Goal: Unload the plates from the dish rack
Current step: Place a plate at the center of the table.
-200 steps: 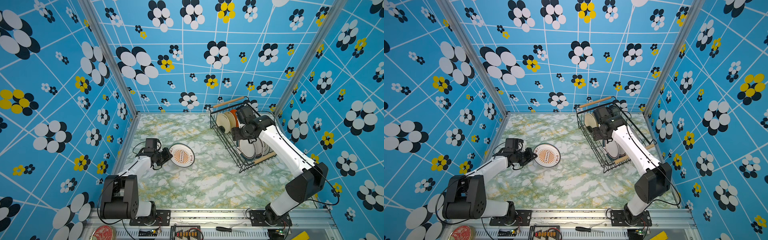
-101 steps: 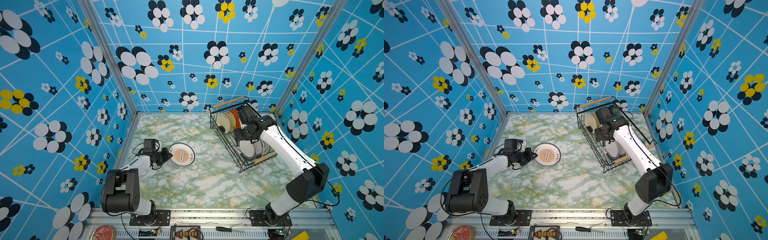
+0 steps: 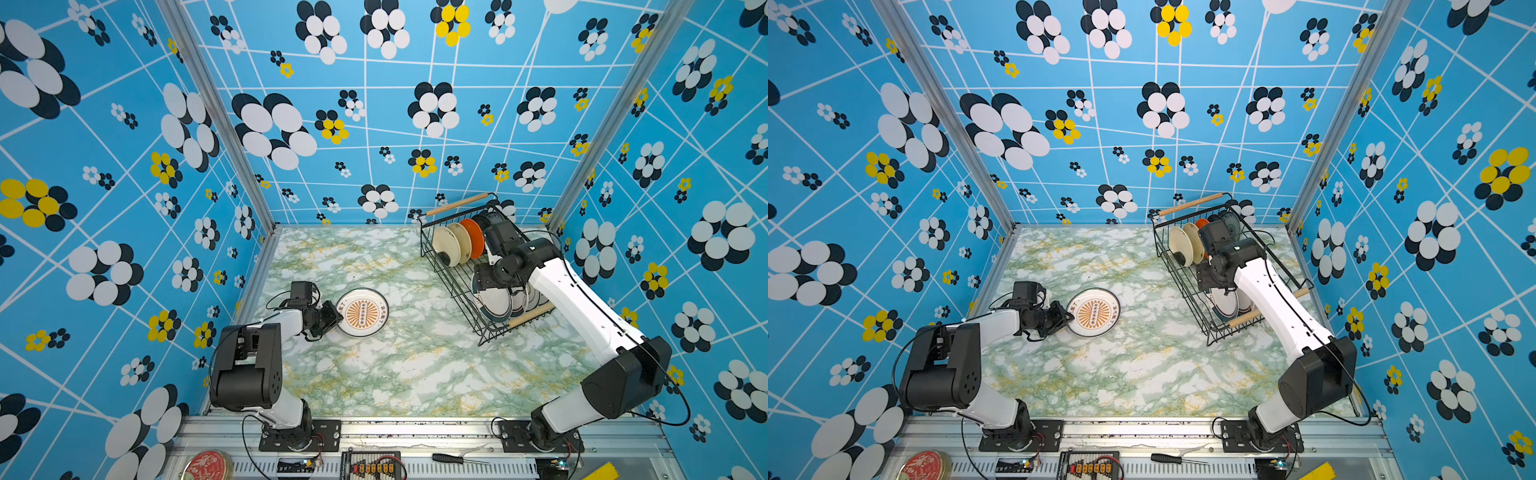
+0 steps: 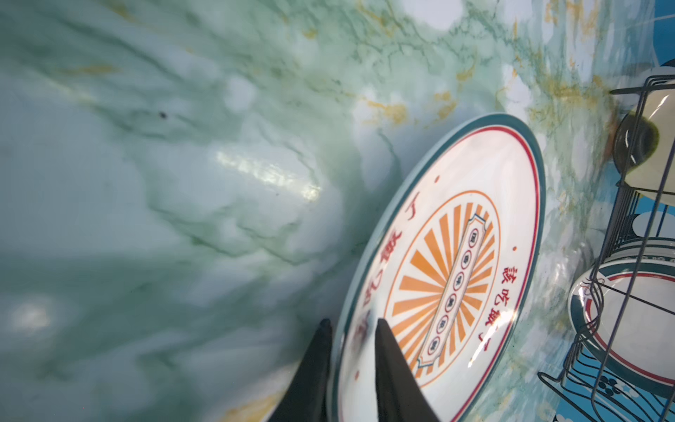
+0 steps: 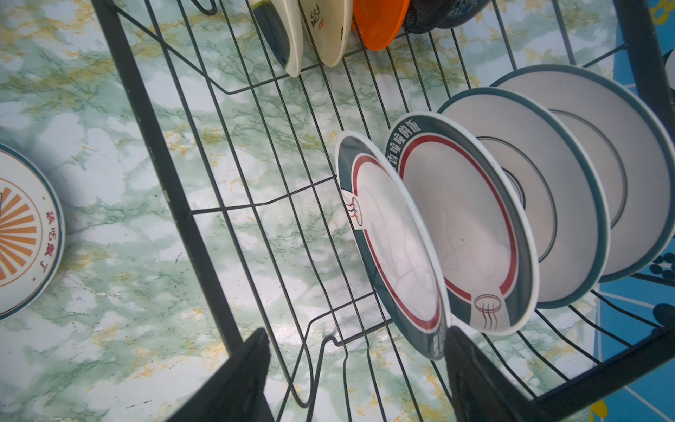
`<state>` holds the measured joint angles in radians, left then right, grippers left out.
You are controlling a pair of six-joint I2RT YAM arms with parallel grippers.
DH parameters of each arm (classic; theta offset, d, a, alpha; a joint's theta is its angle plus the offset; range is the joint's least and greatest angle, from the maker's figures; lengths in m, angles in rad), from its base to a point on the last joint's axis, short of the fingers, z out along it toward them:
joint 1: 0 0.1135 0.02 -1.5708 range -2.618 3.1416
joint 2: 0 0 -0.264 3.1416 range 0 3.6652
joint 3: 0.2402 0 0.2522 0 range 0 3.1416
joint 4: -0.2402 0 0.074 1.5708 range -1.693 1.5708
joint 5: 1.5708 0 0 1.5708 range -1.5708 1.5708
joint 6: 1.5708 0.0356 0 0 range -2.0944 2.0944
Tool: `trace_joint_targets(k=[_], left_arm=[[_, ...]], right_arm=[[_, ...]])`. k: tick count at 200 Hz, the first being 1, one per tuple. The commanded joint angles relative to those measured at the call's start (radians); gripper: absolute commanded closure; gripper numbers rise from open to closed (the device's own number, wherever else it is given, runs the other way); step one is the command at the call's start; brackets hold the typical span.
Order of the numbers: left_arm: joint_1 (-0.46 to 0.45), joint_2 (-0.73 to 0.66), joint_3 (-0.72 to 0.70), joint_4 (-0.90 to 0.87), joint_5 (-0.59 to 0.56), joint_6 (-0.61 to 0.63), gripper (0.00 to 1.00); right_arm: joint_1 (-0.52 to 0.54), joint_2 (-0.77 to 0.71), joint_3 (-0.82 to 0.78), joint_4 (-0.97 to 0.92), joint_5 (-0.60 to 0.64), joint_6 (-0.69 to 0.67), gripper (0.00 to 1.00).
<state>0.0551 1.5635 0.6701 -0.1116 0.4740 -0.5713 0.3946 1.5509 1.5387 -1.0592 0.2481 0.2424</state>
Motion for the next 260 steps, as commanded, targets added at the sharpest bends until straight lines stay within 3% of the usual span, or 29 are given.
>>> trace_joint_targets(k=[1, 41, 83, 112, 193, 260], left_arm=[[0.007, 0.014, -0.015, -0.034, -0.029, 0.02, 0.73], [0.008, -0.004, -0.014, -0.051, -0.045, 0.022, 0.53], [0.01, -0.045, -0.001, -0.1, -0.071, 0.03, 0.39], [0.012, -0.087, 0.016, -0.141, -0.068, 0.031, 0.17], [0.012, -0.276, 0.101, -0.287, -0.047, 0.026, 0.0], [-0.02, -0.401, 0.156, -0.391, -0.111, 0.002, 0.01]], right_arm=[[-0.01, -0.028, -0.018, 0.006, -0.015, -0.01, 0.22], [-0.015, -0.037, -0.022, 0.004, -0.012, -0.014, 0.21], [-0.031, -0.054, -0.044, 0.013, -0.008, -0.018, 0.21], [-0.053, -0.051, -0.06, 0.029, -0.018, -0.03, 0.22], [-0.079, 0.049, -0.022, 0.056, -0.039, -0.046, 0.27], [-0.113, 0.086, -0.072, 0.111, -0.053, -0.055, 0.39]])
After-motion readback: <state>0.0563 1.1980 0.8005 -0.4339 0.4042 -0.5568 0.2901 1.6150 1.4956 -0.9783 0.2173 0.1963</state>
